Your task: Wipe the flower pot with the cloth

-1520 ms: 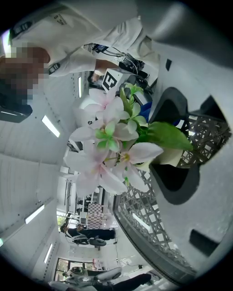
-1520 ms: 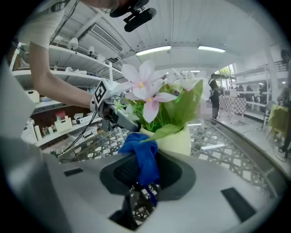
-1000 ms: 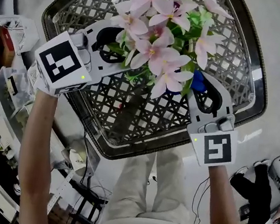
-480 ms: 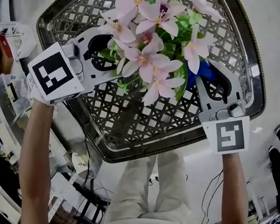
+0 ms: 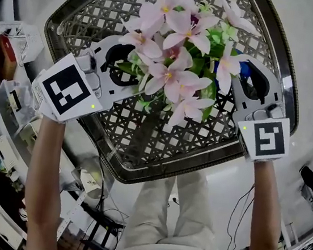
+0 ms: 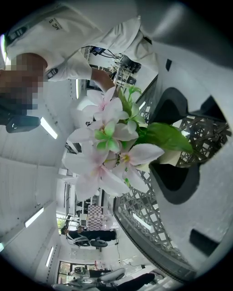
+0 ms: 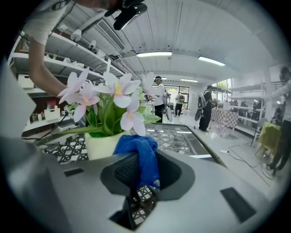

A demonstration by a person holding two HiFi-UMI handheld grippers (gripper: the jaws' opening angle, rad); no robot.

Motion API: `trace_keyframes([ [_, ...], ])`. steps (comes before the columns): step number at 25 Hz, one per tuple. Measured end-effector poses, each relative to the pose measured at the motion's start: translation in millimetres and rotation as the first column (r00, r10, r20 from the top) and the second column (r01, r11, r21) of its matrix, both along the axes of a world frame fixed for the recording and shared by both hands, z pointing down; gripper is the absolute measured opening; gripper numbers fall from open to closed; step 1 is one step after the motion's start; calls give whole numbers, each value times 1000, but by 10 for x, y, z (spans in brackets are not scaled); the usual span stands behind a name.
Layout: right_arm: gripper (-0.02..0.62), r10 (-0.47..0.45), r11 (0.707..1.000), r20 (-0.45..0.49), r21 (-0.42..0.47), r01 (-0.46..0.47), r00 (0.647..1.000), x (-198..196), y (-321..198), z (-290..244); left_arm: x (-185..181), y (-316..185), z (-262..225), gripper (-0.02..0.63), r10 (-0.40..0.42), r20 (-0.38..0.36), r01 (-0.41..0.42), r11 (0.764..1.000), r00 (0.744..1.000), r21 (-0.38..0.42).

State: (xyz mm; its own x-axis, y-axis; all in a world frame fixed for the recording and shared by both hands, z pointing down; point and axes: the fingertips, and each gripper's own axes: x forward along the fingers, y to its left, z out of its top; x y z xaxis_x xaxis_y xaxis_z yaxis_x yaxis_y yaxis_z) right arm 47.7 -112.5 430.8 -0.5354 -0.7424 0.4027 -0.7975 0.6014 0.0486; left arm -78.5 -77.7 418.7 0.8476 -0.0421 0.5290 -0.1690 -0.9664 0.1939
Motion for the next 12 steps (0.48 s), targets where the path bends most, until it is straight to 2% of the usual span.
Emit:
trace_keyframes([
  [9,97,100,995,29,-9,-100,995,17,-265,-33,-6,-6,-19,270,-31,4,31,999,999,11],
  [12,98,151,988,50,-27,-150,987,102,-225,-81,-13,5,-34,273,-81,-25,82,997,996,12],
])
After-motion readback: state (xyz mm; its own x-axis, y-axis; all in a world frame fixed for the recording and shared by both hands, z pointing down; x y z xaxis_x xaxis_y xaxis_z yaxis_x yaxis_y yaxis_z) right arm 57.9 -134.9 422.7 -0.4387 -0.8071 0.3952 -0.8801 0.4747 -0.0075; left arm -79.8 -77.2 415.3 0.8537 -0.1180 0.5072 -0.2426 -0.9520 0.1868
